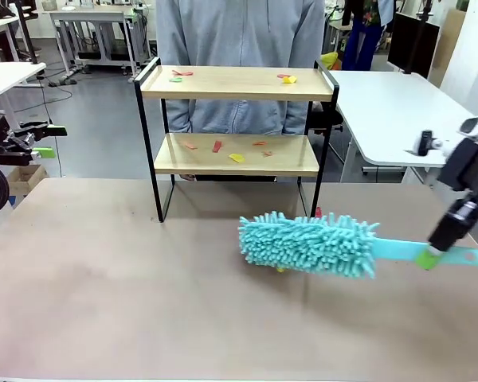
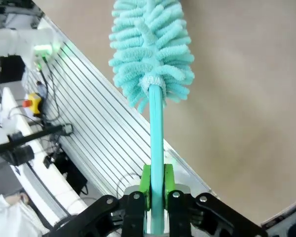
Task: Clean the shelf.
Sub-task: Clean the specific section of the Shelf indicated by the human with the Duster.
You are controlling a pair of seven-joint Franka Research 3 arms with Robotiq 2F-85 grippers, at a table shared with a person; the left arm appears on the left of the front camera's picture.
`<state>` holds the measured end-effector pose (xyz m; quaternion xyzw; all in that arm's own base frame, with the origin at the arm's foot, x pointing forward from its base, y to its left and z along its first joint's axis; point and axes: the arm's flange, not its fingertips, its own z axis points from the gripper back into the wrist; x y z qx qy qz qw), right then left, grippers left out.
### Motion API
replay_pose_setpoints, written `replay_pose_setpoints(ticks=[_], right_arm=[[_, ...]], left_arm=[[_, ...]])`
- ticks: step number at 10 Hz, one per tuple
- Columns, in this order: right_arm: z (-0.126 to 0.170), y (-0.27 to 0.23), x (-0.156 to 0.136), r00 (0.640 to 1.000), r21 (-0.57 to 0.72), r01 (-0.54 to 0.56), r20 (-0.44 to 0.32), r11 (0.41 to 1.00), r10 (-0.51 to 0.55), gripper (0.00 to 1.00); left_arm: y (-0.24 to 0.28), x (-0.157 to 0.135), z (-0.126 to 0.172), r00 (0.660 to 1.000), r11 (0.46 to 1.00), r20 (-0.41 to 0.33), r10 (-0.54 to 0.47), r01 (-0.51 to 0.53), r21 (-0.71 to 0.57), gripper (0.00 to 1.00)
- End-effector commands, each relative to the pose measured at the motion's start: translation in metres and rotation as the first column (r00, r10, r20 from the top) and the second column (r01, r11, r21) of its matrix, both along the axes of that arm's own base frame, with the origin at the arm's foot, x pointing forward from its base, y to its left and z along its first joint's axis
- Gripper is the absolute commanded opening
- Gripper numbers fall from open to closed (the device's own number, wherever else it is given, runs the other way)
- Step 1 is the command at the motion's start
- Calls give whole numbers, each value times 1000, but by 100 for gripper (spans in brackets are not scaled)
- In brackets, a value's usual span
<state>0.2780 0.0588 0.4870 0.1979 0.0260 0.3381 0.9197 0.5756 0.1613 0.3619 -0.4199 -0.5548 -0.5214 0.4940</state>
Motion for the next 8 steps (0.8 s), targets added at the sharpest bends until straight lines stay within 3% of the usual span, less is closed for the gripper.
replay_pose_setpoints(ticks=[1, 4, 5, 6, 8], right_arm=[[-29, -36, -55, 998, -22, -35, 55, 999, 36, 13], [-32, -56, -55, 996, -49, -66, 60, 997, 69, 13], [-40, -55, -52, 988, -68, -131, 75, 989, 136, 13], [20, -55, -27, 998, -56, -24, 50, 998, 26, 13], [20, -55, -27, 998, -56, -24, 50, 998, 26, 13]], left_arm=[[-3, -2, 2, 1000, 1000, 6, 3, -3, 6, 100], [-3, -2, 2, 1000, 1000, 6, 3, -3, 6, 100], [-3, -2, 2, 1000, 1000, 6, 3, -3, 6, 100], [-3, -2, 2, 1000, 1000, 6, 3, -3, 6, 100], [-3, -2, 2, 1000, 1000, 6, 3, -3, 6, 100]])
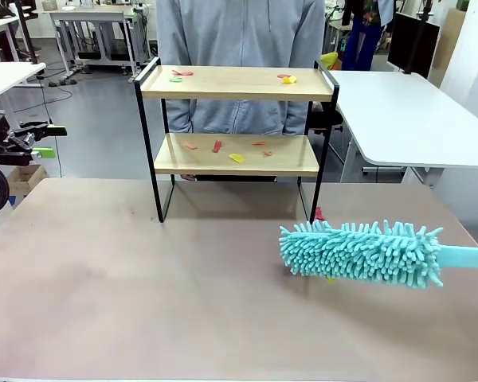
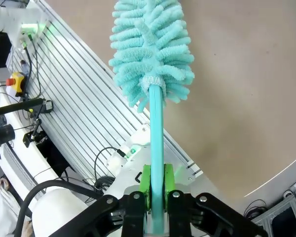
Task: Clean the shelf.
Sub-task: Clean the specific section of the Shelf indicated by the human with the Duster.
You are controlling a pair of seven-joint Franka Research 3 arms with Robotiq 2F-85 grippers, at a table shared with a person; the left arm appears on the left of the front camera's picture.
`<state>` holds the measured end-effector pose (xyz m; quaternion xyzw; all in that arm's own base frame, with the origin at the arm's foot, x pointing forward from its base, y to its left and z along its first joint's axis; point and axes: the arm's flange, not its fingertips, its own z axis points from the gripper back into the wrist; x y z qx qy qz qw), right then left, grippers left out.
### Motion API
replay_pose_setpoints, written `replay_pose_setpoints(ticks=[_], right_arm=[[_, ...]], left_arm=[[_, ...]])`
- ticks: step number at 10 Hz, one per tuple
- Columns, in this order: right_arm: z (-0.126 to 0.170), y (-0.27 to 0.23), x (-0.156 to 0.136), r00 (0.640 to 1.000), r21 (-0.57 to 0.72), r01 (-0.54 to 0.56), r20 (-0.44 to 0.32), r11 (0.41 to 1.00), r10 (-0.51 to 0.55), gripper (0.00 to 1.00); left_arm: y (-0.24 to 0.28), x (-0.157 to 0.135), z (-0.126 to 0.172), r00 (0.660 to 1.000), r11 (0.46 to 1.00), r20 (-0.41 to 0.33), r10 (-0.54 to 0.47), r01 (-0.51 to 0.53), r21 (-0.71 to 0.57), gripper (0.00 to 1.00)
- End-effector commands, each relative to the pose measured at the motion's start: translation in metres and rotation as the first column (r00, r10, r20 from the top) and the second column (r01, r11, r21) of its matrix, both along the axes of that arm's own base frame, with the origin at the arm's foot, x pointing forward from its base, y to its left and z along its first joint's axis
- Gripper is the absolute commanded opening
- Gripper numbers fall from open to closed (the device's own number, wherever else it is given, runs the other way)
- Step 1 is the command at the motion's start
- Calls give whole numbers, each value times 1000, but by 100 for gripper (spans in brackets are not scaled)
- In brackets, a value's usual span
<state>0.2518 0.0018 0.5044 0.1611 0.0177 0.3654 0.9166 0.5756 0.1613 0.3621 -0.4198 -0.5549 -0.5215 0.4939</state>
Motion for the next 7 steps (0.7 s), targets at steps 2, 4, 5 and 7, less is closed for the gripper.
replay_pose_setpoints(ticks=[2, 4, 5, 7], right_arm=[[3, 2, -1, 1000, 5, 26, 0, 1000, -26, 13], [3, 2, -1, 1000, 5, 26, 0, 1000, -26, 13], [3, 2, -1, 1000, 5, 26, 0, 1000, -26, 13], [3, 2, -1, 1000, 5, 26, 0, 1000, -26, 13]], left_arm=[[-3, -2, 2, 1000, 1000, 5, 3, -3, 6, 100], [-3, -2, 2, 1000, 1000, 5, 3, -3, 6, 100], [-3, -2, 2, 1000, 1000, 5, 3, -3, 6, 100], [-3, -2, 2, 1000, 1000, 5, 3, -3, 6, 100]])
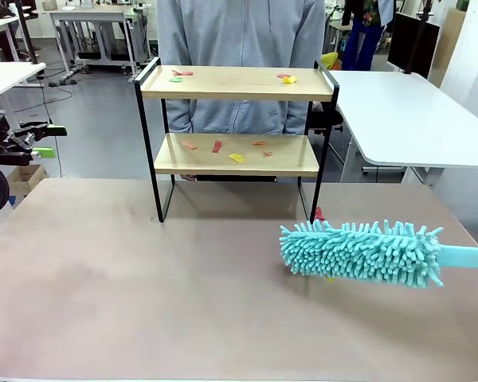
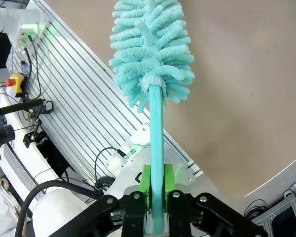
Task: Clean the shelf.
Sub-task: Clean the specific section of the Shelf indicated by the human with the Duster.
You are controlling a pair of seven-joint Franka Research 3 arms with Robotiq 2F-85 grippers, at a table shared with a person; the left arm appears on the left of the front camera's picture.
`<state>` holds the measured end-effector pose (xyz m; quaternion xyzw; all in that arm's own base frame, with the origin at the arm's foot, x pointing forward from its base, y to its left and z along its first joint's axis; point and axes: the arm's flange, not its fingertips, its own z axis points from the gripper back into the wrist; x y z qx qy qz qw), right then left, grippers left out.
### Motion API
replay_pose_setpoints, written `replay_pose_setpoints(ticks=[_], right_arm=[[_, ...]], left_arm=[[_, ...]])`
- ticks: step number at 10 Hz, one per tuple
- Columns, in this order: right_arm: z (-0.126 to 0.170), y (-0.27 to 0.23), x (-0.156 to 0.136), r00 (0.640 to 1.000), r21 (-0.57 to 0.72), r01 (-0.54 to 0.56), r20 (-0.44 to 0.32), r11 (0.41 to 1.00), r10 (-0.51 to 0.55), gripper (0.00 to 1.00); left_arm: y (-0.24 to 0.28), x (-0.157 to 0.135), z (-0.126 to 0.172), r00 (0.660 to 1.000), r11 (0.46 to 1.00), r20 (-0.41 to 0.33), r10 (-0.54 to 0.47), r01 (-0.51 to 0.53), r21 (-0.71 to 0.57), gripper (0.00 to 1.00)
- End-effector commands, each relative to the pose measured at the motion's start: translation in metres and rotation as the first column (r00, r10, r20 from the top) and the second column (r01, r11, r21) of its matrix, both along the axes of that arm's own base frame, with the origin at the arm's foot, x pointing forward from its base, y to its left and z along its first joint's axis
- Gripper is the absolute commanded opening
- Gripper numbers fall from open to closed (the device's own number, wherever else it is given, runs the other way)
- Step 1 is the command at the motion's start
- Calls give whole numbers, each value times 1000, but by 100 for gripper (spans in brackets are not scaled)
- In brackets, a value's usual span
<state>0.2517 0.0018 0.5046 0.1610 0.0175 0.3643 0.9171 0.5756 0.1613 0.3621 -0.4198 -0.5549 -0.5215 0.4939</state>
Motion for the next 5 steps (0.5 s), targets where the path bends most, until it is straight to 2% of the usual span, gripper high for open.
replay_pose_setpoints(ticks=[1, 5], right_arm=[[2, 2, -1, 1000, 5, 24, 0, 1000, -24, 13], [2, 2, -1, 1000, 5, 24, 0, 1000, -24, 13]], left_arm=[[-3, -2, 2, 1000, 1000, 5, 3, -3, 6, 100], [-3, -2, 2, 1000, 1000, 5, 3, -3, 6, 100]])
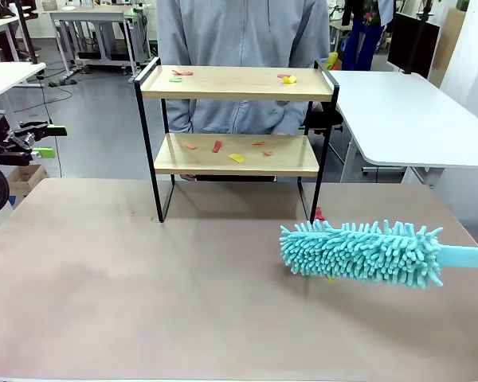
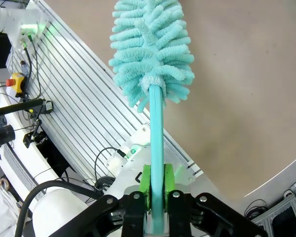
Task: Clean the shelf.
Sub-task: Clean the specific section of the Shelf indicated by the human with the Duster.
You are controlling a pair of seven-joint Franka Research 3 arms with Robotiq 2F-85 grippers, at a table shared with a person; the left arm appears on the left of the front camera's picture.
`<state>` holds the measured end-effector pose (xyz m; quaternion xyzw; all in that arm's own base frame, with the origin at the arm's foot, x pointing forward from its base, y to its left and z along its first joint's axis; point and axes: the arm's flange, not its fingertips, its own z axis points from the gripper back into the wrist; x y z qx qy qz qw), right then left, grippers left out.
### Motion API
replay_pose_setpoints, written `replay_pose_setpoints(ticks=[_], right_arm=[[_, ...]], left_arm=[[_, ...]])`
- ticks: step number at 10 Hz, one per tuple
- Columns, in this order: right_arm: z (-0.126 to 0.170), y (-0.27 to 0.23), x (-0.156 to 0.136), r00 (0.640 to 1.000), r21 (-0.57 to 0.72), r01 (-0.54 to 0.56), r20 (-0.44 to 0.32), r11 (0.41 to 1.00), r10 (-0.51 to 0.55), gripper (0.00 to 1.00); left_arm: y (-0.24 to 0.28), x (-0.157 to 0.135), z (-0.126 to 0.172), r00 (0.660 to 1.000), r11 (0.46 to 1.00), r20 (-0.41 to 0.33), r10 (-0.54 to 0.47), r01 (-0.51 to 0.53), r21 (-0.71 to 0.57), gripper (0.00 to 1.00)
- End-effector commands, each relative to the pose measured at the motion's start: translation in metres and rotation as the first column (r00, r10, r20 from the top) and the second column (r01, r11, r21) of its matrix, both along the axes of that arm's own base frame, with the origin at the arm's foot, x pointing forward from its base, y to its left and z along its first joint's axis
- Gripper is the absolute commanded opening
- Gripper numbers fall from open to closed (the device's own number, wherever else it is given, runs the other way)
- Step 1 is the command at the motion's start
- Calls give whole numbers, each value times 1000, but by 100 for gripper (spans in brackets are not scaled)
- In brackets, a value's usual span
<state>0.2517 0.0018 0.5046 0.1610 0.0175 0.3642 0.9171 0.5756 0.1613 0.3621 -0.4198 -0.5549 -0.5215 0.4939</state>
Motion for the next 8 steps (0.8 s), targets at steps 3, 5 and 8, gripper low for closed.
replay_pose_setpoints(ticks=[3, 5, 8], right_arm=[[2, 2, -1, 1000, 5, 23, 0, 1000, -23, 13], [2, 2, -1, 1000, 5, 23, 0, 1000, -23, 13], [2, 2, -1, 1000, 5, 23, 0, 1000, -23, 13]], left_arm=[[-3, -2, 2, 1000, 1000, 5, 3, -3, 6, 100], [-3, -2, 2, 1000, 1000, 5, 3, -3, 6, 100], [-3, -2, 2, 1000, 1000, 5, 3, -3, 6, 100]])
